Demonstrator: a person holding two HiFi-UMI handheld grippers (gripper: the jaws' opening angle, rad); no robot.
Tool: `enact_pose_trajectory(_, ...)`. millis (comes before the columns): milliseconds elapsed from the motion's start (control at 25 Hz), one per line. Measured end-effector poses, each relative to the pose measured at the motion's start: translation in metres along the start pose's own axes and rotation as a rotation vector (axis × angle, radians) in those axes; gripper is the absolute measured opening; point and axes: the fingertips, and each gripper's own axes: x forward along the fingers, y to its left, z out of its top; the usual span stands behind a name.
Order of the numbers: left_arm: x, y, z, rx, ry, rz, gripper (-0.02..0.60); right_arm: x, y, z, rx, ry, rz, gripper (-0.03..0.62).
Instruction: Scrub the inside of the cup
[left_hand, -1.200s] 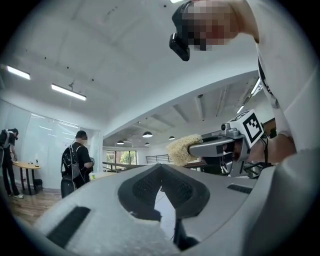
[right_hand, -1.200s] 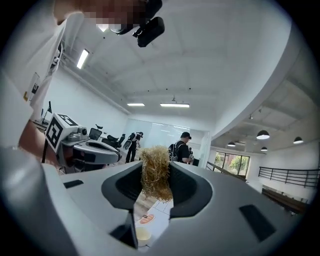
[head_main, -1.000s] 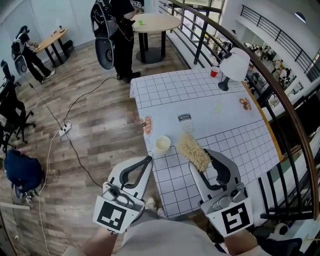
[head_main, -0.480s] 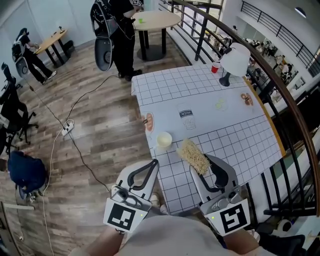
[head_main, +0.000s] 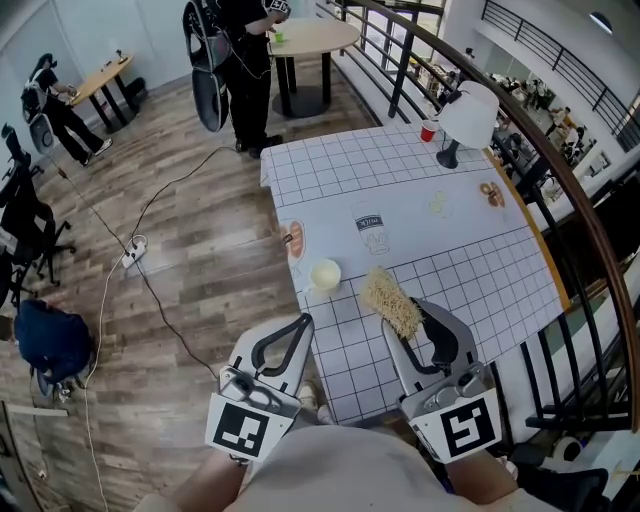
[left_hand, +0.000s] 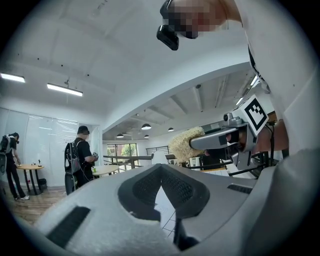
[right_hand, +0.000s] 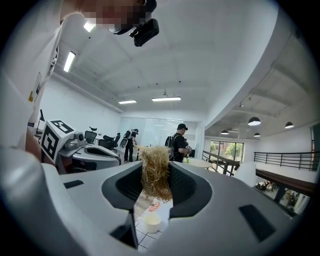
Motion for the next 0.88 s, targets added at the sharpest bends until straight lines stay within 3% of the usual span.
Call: enact_pose_trajectory(880,0.003,-0.007,0.006,0.010,0.007,0.007,0.014,-0.006,-0.012,-0.001,-0.021,-0.012,0.000,0.130)
